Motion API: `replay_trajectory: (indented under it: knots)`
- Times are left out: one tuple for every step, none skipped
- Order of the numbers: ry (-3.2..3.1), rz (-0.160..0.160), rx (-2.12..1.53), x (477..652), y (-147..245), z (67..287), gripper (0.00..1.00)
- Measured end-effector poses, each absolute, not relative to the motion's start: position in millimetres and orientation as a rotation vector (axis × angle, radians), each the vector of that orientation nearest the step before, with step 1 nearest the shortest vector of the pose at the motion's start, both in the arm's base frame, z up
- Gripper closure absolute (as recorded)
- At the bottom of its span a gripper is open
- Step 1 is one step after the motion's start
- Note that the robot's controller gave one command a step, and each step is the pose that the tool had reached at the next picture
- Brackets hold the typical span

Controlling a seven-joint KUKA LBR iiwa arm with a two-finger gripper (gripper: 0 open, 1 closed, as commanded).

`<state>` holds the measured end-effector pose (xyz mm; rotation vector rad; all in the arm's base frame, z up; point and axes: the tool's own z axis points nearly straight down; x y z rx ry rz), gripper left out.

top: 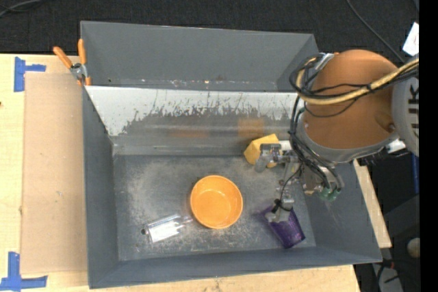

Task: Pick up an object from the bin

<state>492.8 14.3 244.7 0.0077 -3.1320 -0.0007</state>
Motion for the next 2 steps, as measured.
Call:
replay_trajectory:
  knots:
    - [-3.14,-0.001,0.007,494.2,14,248,0.0]
    - [-3.141,-0.001,0.146,531.3,37,182,0.0]
